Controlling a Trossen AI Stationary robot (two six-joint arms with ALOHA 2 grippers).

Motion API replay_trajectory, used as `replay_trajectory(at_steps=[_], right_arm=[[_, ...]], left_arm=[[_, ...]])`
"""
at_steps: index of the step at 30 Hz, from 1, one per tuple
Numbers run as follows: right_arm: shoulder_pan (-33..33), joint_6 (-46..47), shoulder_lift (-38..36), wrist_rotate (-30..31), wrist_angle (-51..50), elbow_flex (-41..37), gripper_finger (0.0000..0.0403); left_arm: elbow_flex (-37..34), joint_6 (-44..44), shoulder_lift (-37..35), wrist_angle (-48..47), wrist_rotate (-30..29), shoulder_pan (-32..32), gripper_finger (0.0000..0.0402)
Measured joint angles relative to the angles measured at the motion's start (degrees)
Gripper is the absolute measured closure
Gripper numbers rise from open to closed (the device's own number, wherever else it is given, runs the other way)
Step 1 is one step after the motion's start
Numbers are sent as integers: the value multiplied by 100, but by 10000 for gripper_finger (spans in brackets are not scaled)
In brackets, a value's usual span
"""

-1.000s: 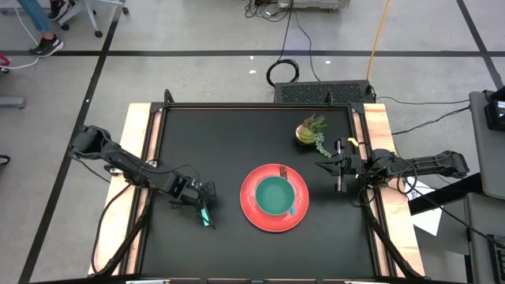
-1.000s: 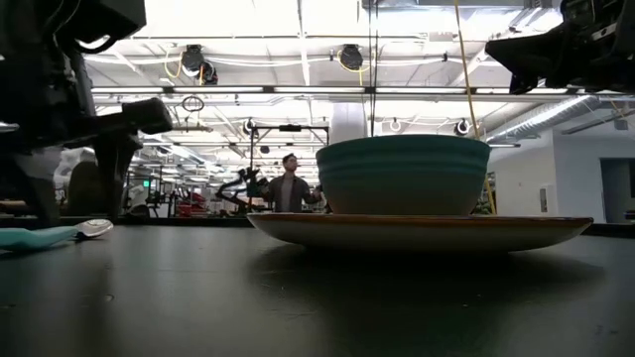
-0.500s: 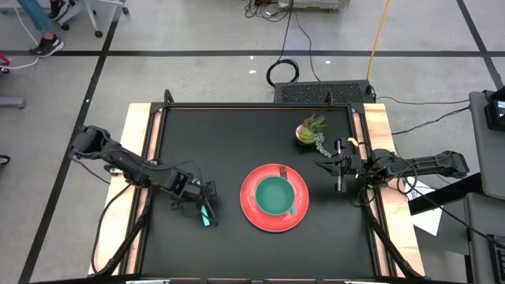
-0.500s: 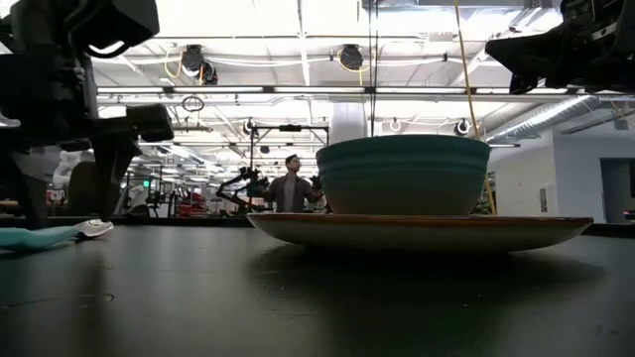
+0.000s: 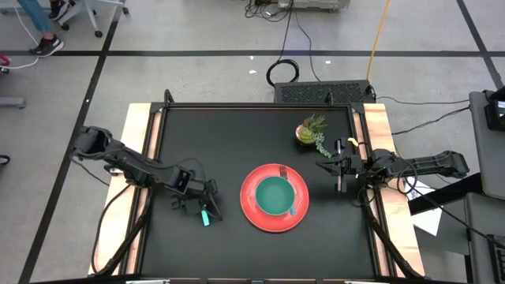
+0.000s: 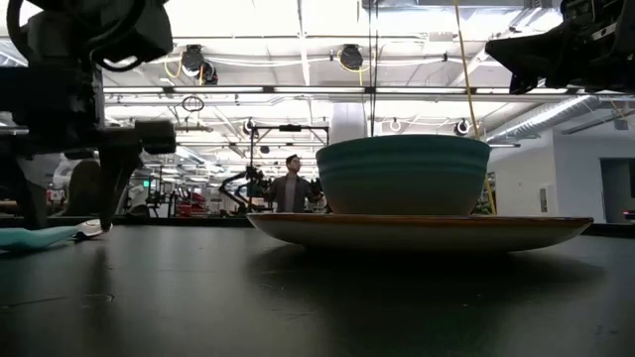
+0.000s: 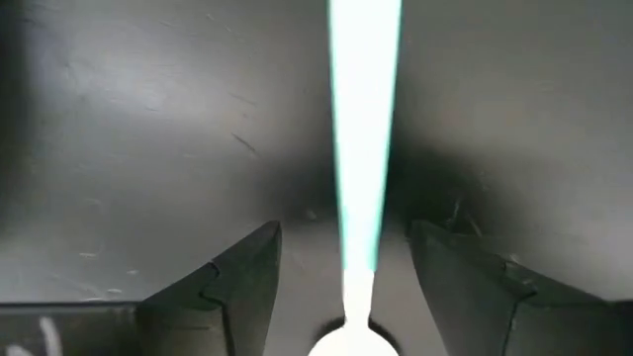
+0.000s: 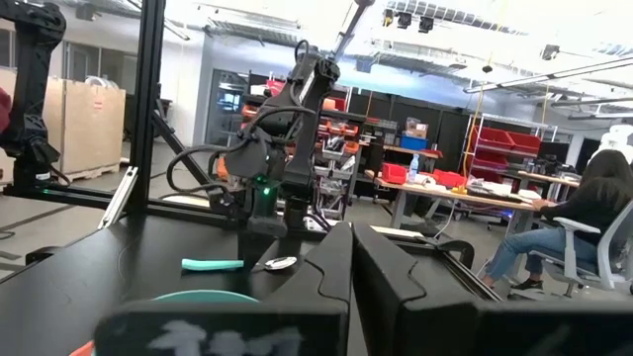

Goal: Set table place
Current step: Put the blue spoon into the green bowl

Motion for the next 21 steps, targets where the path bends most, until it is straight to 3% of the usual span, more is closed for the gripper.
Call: replay_trajectory(at_steps=[21], right_arm=[[0, 0, 2, 1, 42, -1, 403]], left_arm=[[18, -25, 390, 6, 61, 3, 176]])
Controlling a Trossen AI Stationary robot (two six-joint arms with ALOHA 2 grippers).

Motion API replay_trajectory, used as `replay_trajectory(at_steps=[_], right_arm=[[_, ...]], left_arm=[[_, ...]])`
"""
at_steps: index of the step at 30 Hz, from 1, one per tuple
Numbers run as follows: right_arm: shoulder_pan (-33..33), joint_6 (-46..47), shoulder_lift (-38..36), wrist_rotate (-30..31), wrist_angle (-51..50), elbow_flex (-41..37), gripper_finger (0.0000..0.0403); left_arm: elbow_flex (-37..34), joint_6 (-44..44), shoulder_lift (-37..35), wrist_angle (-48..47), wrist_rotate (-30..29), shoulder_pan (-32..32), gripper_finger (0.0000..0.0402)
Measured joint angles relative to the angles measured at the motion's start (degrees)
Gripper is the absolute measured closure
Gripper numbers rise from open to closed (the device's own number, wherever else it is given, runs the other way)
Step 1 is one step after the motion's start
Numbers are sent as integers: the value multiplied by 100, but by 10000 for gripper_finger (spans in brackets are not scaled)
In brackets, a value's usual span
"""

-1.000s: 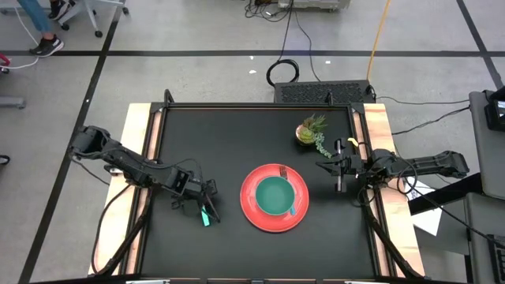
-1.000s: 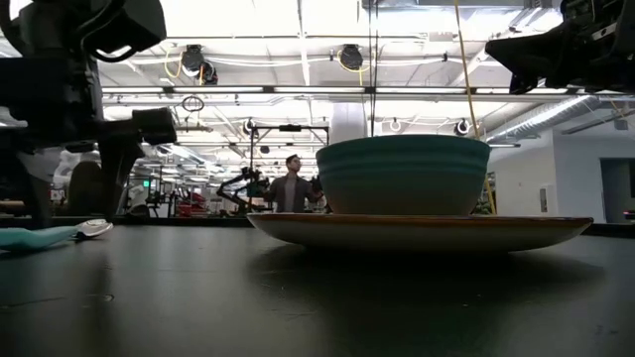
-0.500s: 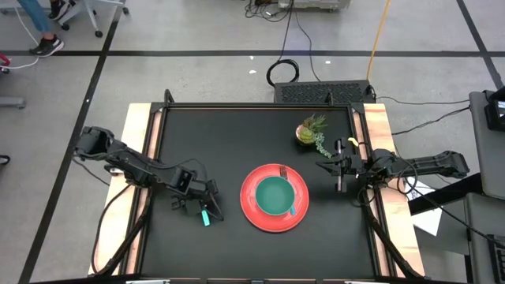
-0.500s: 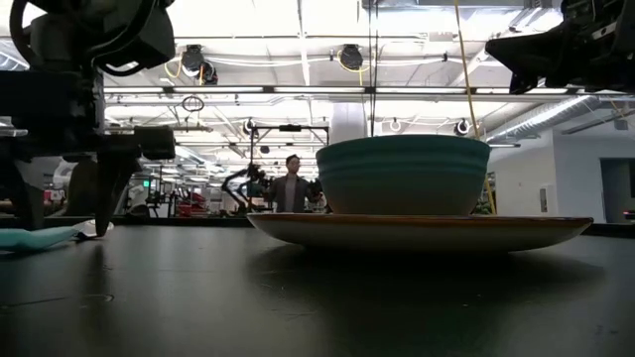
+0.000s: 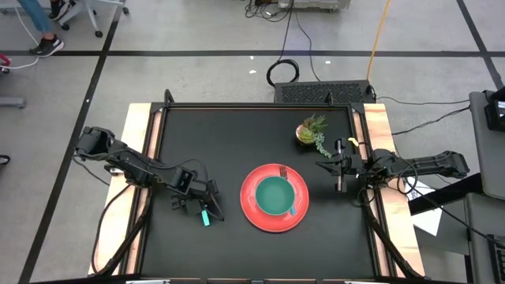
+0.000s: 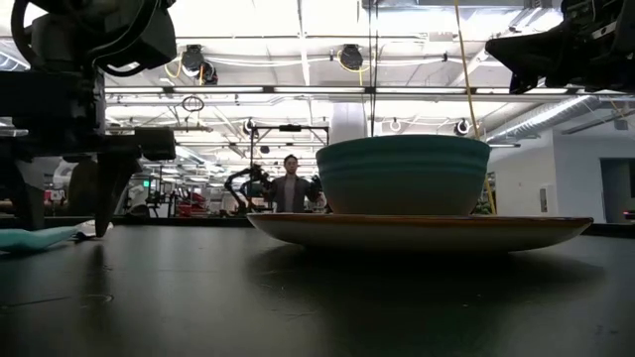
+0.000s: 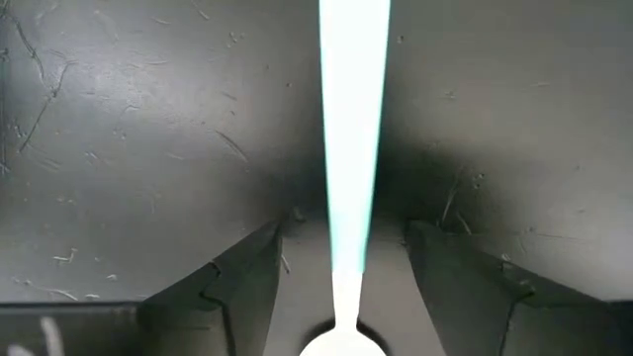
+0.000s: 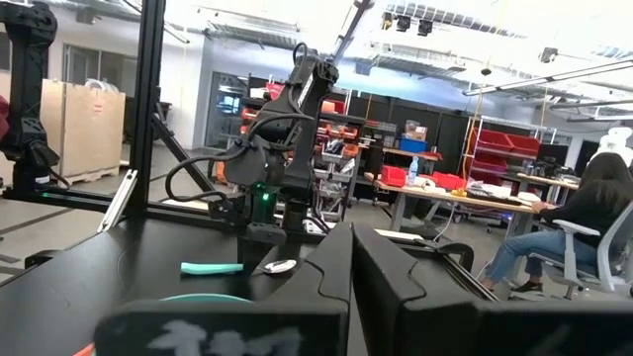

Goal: Set table place
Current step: Put the blue spoon into the green bowl

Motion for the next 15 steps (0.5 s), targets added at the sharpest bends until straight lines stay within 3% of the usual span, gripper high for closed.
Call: replay_trajectory(at_steps=[15], right_arm=[[0, 2, 0, -2, 0, 0, 403]], left_arm=[[-18, -35, 17, -85, 411, 216, 318]])
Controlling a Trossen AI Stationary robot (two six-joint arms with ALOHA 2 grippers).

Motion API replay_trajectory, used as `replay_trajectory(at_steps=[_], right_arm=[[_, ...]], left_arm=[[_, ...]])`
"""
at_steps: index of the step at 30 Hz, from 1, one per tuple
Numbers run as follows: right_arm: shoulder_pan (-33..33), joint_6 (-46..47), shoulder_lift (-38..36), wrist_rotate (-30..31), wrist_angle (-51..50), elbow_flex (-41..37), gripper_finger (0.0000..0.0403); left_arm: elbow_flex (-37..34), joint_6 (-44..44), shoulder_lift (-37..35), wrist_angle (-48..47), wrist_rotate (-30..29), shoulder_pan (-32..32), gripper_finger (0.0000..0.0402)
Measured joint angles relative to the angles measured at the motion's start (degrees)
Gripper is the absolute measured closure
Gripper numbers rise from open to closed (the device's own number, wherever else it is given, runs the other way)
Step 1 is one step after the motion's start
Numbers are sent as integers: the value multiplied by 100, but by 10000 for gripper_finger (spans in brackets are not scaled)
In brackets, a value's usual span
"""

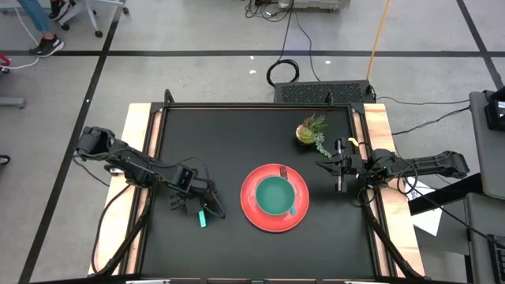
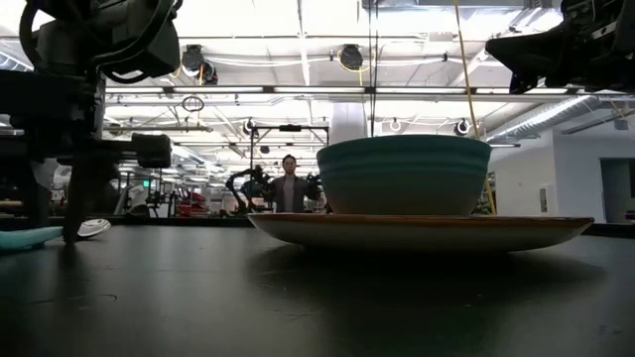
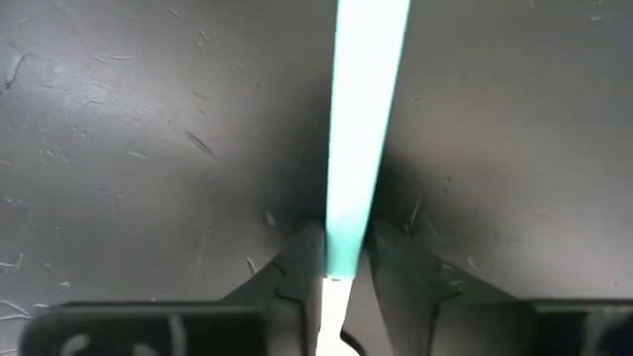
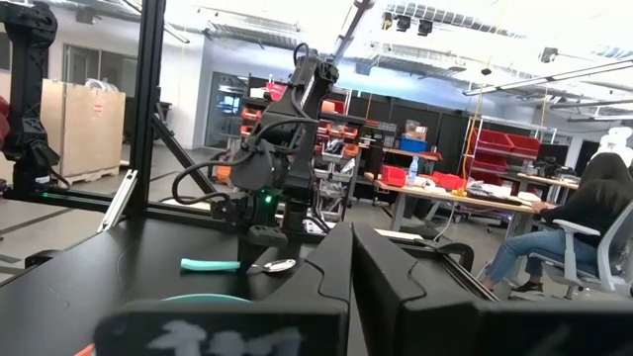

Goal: Set table place
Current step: Put the blue spoon into the green bowl

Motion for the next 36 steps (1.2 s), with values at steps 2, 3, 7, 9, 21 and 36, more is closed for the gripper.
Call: replay_trajectory(at_steps=[2, 3, 7, 9, 21, 36], right_arm=[[0, 0, 0, 0, 0, 1, 403], [0, 0, 0, 1, 0, 1, 403], [0, 0, 0, 0, 0, 0, 403], [0, 0, 0, 0, 0, 0, 403], [0, 0, 0, 0, 0, 0, 403], [0, 0, 83, -2, 82, 1, 403]], left_arm=[[-2, 1, 0, 20, 15, 17, 332], [0, 2, 2, 26, 16, 20, 340], [0, 2, 4, 50, 11, 24, 362], [0, 2, 4, 62, 9, 24, 363], [347, -367, -81, 303, -179, 33, 364], [402, -1448, -308, 1630, 83, 70, 364]])
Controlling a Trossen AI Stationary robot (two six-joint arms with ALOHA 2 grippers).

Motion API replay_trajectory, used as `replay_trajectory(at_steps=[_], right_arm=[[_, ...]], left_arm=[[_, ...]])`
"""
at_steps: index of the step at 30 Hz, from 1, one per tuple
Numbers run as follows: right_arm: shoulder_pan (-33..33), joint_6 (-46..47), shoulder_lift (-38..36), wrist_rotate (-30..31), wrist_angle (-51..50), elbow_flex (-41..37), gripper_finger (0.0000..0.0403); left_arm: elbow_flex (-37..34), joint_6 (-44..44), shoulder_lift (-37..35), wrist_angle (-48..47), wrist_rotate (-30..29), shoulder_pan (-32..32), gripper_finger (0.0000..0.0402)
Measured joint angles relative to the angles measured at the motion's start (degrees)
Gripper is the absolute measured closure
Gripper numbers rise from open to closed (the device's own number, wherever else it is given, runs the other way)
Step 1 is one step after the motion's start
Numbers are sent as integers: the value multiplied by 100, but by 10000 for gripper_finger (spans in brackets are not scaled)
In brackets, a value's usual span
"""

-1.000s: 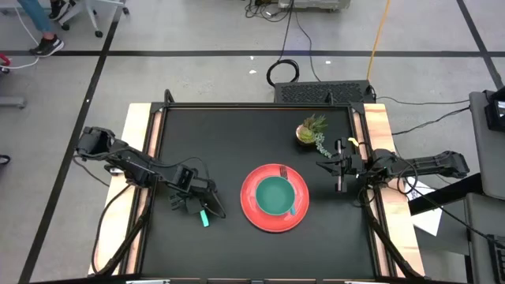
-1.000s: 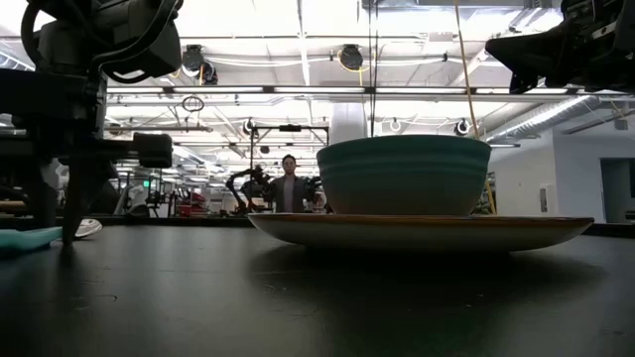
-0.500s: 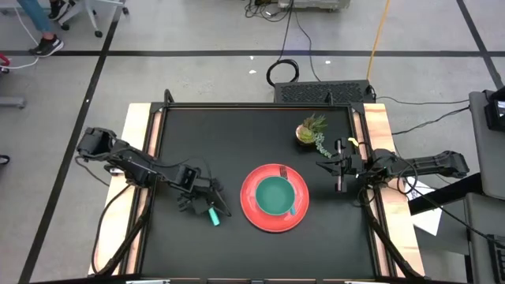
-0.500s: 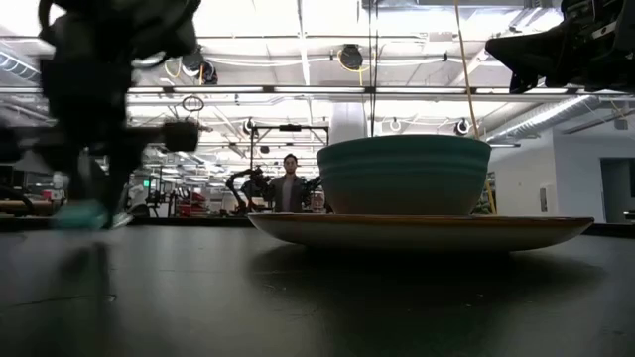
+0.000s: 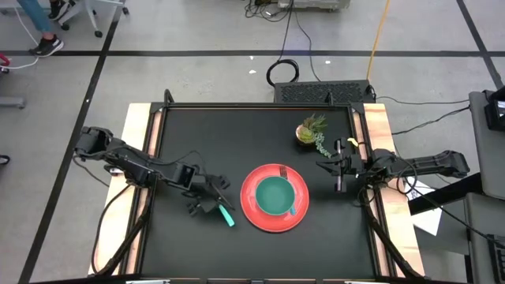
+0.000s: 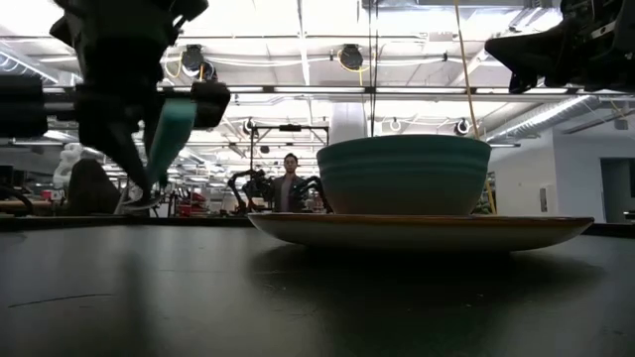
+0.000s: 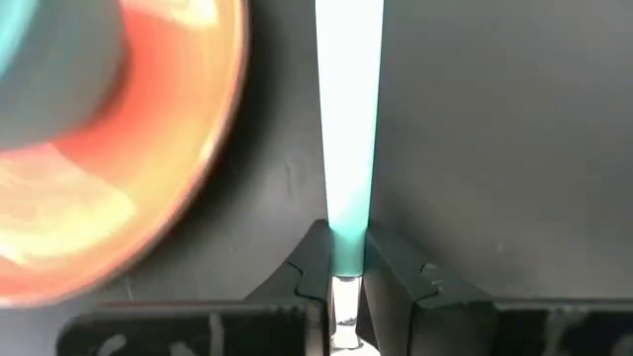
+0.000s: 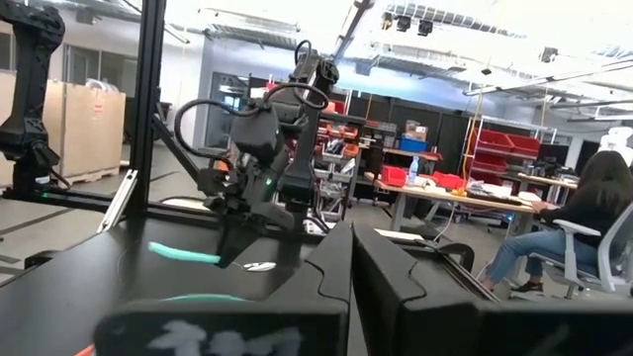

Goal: Set table place
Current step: Put the blue spoon into the green bowl

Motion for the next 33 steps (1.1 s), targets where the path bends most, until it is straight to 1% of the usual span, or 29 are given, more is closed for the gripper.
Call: replay_trajectory(at_steps=[4, 10, 15, 25, 33], right_arm=[[0, 10, 11, 0, 11, -2, 403], [0, 46, 13, 0, 47, -2, 403], [0, 127, 13, 0, 47, -1, 403], [0, 149, 13, 0, 47, 0, 403], [0, 149, 13, 0, 47, 0, 403]], left_arm=[[0, -270, -4, 611, 272, 0, 364], [5, -543, -7, 1720, 388, 15, 364], [11, -927, -11, 2478, 456, 183, 364], [11, -1865, -13, 2978, 1105, 676, 364], [11, -1822, -15, 3086, 1157, 706, 364]])
